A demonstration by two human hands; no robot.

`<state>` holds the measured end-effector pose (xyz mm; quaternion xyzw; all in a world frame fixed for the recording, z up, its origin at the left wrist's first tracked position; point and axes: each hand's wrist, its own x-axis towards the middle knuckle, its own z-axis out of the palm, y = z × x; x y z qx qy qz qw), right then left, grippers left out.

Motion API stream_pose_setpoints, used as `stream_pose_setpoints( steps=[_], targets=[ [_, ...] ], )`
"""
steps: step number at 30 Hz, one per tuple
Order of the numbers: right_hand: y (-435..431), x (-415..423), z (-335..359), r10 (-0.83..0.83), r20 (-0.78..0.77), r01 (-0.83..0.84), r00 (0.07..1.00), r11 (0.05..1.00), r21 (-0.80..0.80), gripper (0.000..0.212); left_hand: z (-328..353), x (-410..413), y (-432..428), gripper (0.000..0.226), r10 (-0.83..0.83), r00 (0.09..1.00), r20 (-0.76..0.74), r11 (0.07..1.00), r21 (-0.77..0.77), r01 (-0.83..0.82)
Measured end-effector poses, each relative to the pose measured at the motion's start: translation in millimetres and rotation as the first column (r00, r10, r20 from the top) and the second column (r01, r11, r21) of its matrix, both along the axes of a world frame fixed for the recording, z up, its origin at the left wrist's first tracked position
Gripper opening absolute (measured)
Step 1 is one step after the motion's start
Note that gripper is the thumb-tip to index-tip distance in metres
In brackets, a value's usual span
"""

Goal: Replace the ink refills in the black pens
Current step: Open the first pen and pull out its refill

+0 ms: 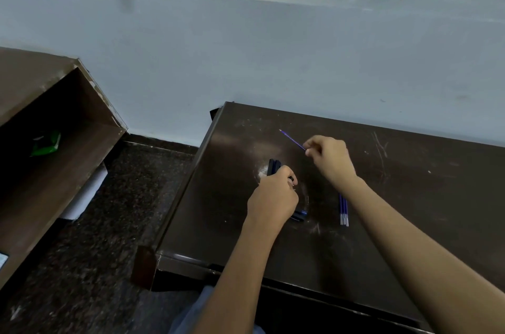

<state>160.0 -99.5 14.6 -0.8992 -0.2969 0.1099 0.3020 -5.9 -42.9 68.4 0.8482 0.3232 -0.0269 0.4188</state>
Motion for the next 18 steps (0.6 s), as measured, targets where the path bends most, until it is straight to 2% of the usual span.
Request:
stream_pose_setpoints(
  steps=[4,8,12,18],
  targets=[
    [31,16,-12,0.119,0.101,-0.094,0.988,0.969,-0.227,0.015,-4,0,4,0.020,0.001,1.000,-0.006,1.000,0.014,-0.001],
    [43,27,-24,0.135,0.133,-0.085,0.982,0.941,-0.329,0.021,-6,-1,7,0.019,0.008,1.000,0.001,0.999,0.040,-0.008],
    [40,33,-35,0.124,0.131,-0.067,0.984,0.926,-0.371,0.021,-6,0,7,0.019,0.003,1.000,0.004,0.997,0.073,-0.003],
    [36,34,-38,0.055,0.090,-0.022,0.994,0.946,-0.324,0.018,-5,3,4,0.020,-0.005,1.000,-0.004,0.996,0.094,0.005]
  ],
)
